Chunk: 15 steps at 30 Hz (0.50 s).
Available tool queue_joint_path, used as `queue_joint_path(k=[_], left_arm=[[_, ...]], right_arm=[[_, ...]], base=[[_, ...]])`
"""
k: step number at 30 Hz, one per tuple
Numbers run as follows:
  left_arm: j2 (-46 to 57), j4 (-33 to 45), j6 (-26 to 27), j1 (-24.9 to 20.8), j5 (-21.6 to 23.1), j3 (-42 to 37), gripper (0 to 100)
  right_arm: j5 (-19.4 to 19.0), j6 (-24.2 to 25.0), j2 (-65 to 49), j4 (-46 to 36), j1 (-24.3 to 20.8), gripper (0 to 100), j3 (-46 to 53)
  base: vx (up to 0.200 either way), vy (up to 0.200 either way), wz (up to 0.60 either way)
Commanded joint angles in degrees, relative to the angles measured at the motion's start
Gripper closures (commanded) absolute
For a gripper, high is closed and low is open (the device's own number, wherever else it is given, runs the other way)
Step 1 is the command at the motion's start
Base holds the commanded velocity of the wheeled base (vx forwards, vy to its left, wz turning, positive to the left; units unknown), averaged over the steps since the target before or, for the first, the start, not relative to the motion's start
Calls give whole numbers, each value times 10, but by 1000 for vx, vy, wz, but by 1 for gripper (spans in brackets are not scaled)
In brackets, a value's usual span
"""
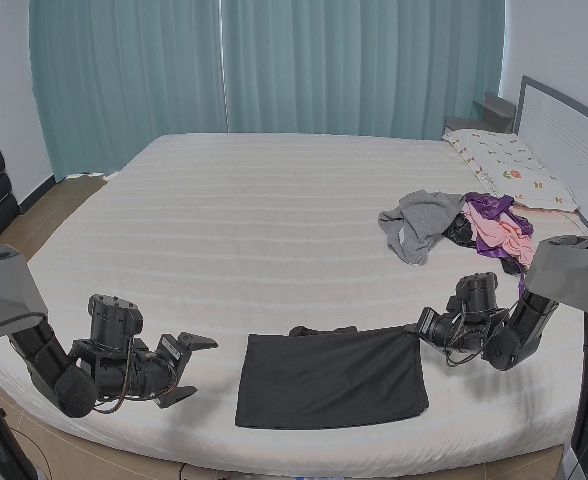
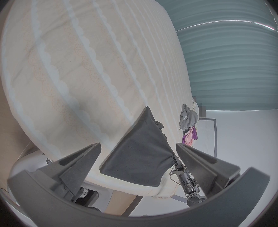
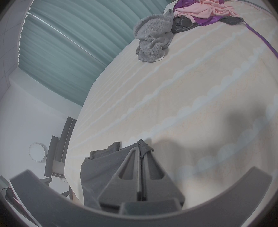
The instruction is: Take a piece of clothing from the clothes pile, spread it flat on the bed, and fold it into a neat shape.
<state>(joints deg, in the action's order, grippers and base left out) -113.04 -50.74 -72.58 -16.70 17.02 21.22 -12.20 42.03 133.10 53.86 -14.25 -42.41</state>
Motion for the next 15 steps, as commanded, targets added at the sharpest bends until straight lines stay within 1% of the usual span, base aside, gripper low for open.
queue_joint_path(k=[1,6,7,11,12,13,14,15], left_arm=[[-2,-1,0,0,0,0,0],[-2,-1,0,-1,0,0,0],[-2,0,0,0,0,0,0],[-2,-1,0,-1,0,0,0],[-2,0,0,0,0,0,0],[-2,0,0,-1,0,0,0],[-2,0,0,0,0,0,0],[-2,-1,0,-1,0,0,0]], right_arm=[[0,0,1,0,2,100,0],[-1,-5,3,-2,-3,100,8],[-2,-6,3,-2,-3,0,8],[-6,-15,-9,1,4,0,29],[-19,-34,-36,0,13,0,58],[-20,-36,-38,0,14,0,61],[-46,-57,-60,4,18,0,99],[-54,-63,-69,4,17,0,115]], base=[[0,0,0],[0,0,0],[0,0,0],[0,0,0],[0,0,0],[0,0,0],[0,0,0],[0,0,0]])
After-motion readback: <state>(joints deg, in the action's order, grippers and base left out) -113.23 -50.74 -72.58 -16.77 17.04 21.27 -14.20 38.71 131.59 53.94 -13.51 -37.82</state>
